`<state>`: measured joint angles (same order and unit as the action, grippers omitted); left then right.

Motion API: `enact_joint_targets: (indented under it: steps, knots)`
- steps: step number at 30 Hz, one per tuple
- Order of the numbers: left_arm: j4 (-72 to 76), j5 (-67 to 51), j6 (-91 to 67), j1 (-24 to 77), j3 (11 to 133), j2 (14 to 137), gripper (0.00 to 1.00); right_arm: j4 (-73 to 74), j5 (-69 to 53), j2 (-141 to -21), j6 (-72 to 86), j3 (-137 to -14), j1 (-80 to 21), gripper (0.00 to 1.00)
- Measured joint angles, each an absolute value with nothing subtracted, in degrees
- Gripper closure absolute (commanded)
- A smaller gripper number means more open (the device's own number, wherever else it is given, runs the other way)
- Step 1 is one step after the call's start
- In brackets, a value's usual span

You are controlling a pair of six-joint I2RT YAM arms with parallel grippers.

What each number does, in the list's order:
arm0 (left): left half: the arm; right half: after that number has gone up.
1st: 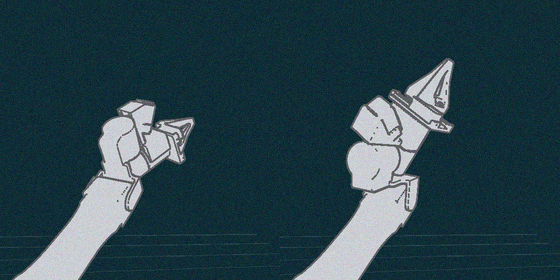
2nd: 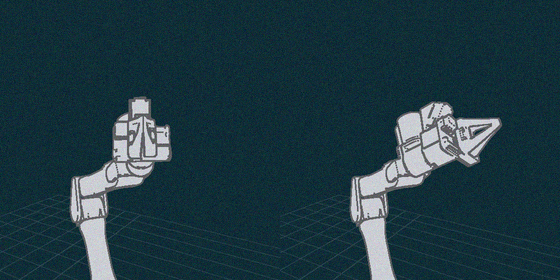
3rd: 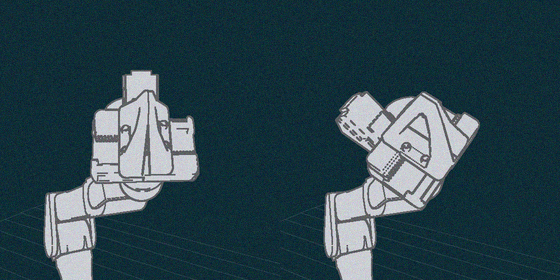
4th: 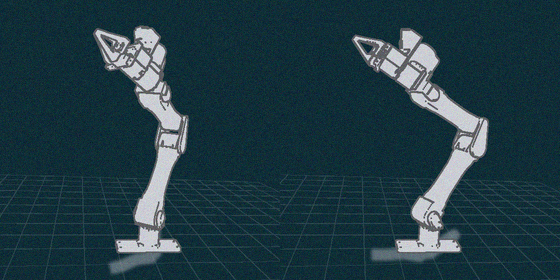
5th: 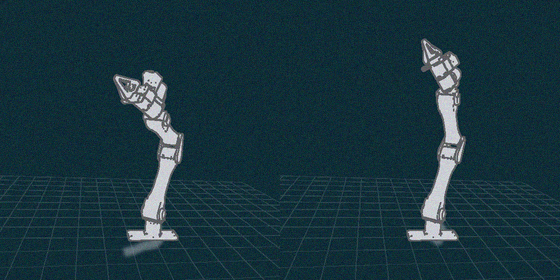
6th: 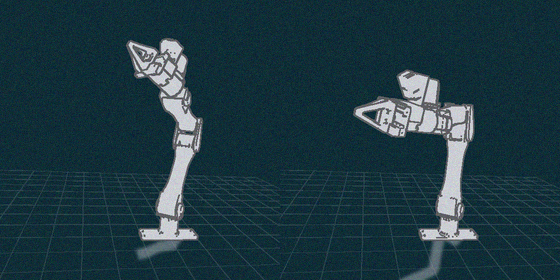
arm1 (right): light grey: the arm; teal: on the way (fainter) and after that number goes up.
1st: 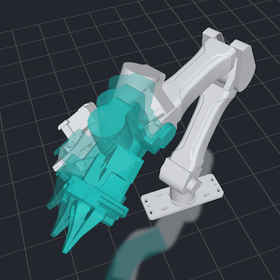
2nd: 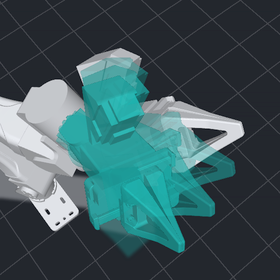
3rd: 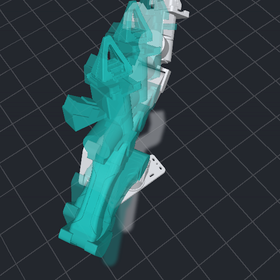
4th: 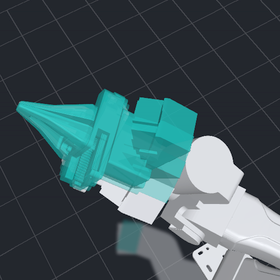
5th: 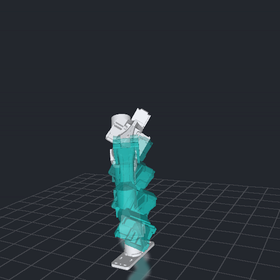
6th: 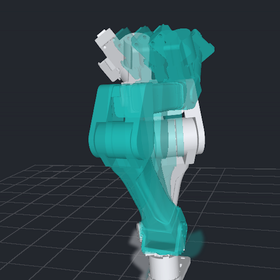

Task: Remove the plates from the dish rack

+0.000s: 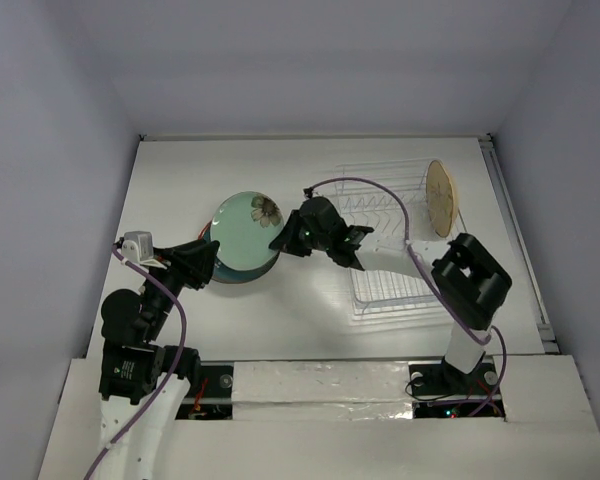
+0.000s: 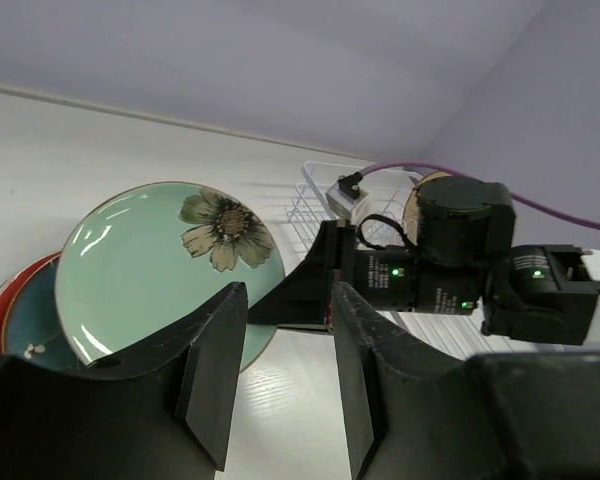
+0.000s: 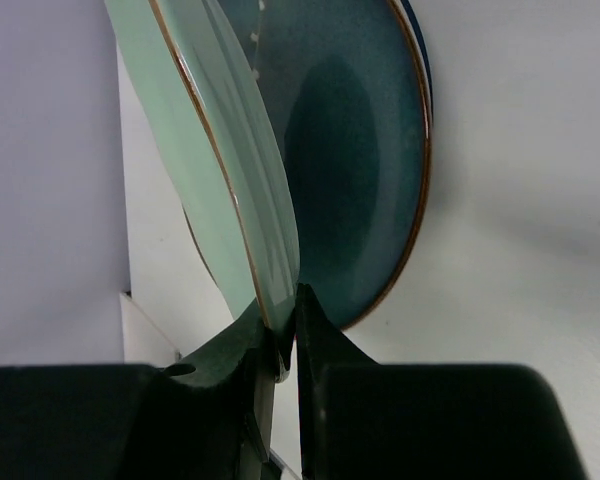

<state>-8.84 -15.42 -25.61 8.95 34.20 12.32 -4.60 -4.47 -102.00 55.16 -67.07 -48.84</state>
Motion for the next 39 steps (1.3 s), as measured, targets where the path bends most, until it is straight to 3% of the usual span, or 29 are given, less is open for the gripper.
enact_joint_targets:
  steps: [7, 10, 13, 14, 17, 20, 32, 34, 36, 38, 39]
  knots:
    - [-8.86, -15.4, -25.61, 8.95, 34.2, 12.32, 0.64, -8.6, -5.93, -109.34, 59.68, -68.99, -49.65, 0.84]
    - [-8.86, -15.4, -25.61, 8.95, 34.2, 12.32, 0.64, -9.98, -6.28, -111.44, 61.49, -69.78, -50.19, 0.67]
    - [-8.84, -15.4, -25.61, 8.95, 34.2, 12.32, 0.64, -10.48, -6.74, -111.61, 61.82, -70.94, -50.57, 0.44]
    - [-8.86, -15.4, -25.61, 8.95, 34.2, 12.32, 0.64, -10.68, -6.85, -111.61, 61.56, -71.57, -50.78, 0.32]
    - [-8.86, -15.4, -25.63, 8.95, 34.2, 12.32, 0.63, -9.54, -6.83, -111.61, 59.66, -73.49, -51.46, 0.12]
    - [-8.86, -15.42, -25.61, 8.95, 34.2, 12.32, 0.63, -6.04, -6.02, -111.61, 56.6, -75.42, -52.21, 0.01]
    - [-8.84, -15.53, -25.61, 8.95, 34.2, 12.32, 0.63, 13.72, 1.21, -108.16, 40.03, -78.96, -55.29, 0.0]
    - [-8.84, -15.62, -25.61, 8.95, 34.2, 12.32, 0.63, 16.45, 2.79, -105.82, 37.78, -78.61, -55.55, 0.05]
    - [-8.84, -15.64, -25.61, 8.95, 34.2, 12.32, 0.63, 18.22, 4.91, -102.65, 35.81, -77.71, -55.59, 0.4]
    - [-8.84, -15.66, -25.61, 8.95, 34.2, 12.32, 0.63, 20.1, 8.93, -98.02, 34.46, -76.23, -55.46, 0.96]
    - [-8.84, -15.66, -25.61, 8.95, 34.2, 12.32, 0.63, 21.1, 10.59, -95.74, 34.22, -75.59, -55.33, 1.0]
